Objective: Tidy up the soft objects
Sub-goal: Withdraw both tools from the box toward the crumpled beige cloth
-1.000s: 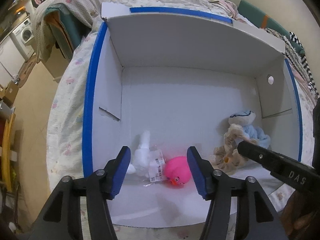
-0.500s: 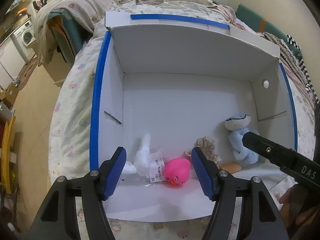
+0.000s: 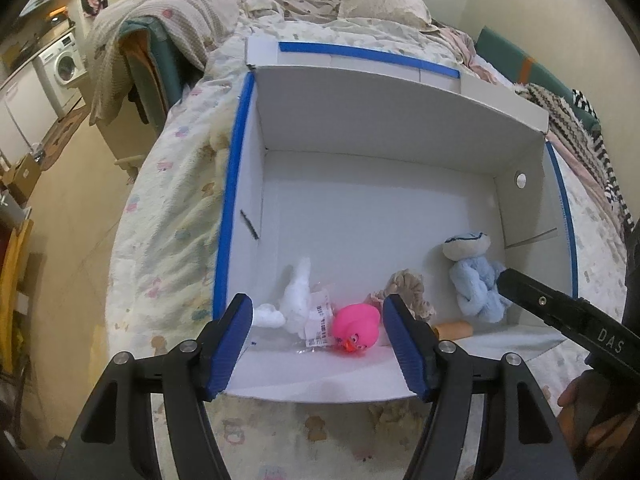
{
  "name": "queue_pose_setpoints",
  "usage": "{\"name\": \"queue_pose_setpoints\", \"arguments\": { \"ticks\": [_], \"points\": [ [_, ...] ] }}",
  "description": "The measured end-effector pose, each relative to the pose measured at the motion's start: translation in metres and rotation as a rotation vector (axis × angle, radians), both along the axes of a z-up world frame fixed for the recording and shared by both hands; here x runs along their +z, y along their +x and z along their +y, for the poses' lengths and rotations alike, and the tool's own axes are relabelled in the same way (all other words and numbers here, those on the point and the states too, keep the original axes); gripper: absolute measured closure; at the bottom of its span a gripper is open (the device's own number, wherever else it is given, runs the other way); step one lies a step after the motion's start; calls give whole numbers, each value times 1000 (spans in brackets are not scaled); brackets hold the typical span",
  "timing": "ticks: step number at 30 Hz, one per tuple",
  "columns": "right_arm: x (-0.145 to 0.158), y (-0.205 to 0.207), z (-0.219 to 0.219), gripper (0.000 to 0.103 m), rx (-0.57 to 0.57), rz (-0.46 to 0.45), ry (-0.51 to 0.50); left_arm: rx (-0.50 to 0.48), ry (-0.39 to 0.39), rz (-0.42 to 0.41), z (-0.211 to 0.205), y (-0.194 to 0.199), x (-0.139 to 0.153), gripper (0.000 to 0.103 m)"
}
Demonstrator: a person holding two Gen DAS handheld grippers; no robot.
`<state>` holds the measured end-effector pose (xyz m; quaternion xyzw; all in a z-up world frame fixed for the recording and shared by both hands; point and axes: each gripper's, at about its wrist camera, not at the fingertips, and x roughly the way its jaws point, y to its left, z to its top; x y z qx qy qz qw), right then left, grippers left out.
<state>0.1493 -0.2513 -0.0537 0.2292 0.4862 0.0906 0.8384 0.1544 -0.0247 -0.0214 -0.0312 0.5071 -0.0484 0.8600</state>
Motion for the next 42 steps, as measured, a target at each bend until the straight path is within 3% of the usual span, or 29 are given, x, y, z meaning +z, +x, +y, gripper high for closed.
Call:
{"name": "queue_pose_setpoints", "arguments": {
  "ticks": [14, 22, 39, 42],
  "points": [
    [29, -34, 1, 24, 12, -23, -28, 3, -25, -3, 12, -32, 1, 38],
    [30, -50, -2, 24, 16, -2, -44, -11, -40, 6, 11, -44, 0, 38],
    [-5, -61, -10, 24, -15, 144, -1, -36, -34, 66, 4, -65, -18, 38],
    [-10, -60, -15, 24, -44, 164, -16, -32, -69, 87, 5, -66, -22, 38]
  ]
}}
